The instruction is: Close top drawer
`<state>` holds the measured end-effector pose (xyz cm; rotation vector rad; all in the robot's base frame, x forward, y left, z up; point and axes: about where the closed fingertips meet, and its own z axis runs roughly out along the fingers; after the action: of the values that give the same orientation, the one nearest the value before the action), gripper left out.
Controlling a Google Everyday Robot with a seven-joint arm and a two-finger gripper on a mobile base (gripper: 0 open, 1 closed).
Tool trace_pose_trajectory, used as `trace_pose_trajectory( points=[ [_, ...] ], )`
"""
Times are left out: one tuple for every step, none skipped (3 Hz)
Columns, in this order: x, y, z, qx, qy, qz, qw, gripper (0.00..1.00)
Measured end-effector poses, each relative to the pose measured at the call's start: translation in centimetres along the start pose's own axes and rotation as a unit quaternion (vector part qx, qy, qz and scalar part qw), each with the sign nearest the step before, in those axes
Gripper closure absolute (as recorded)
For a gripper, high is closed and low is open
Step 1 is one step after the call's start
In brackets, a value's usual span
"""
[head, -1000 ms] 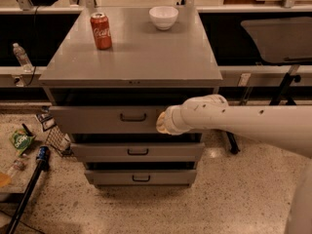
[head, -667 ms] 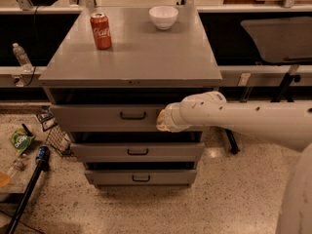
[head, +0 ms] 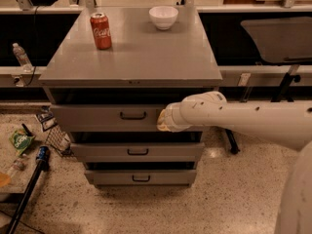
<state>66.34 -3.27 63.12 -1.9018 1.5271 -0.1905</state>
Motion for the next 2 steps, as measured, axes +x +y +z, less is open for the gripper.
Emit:
trace_pose_trajectory(
  points=[
    [-0.6, 0.8, -1.1, -0.006, -0.01, 0.005, 0.9999, 1.0],
    [-2.1, 3.9, -3.1, -0.032, -0.033, 0.019, 0.9988, 1.0]
  ],
)
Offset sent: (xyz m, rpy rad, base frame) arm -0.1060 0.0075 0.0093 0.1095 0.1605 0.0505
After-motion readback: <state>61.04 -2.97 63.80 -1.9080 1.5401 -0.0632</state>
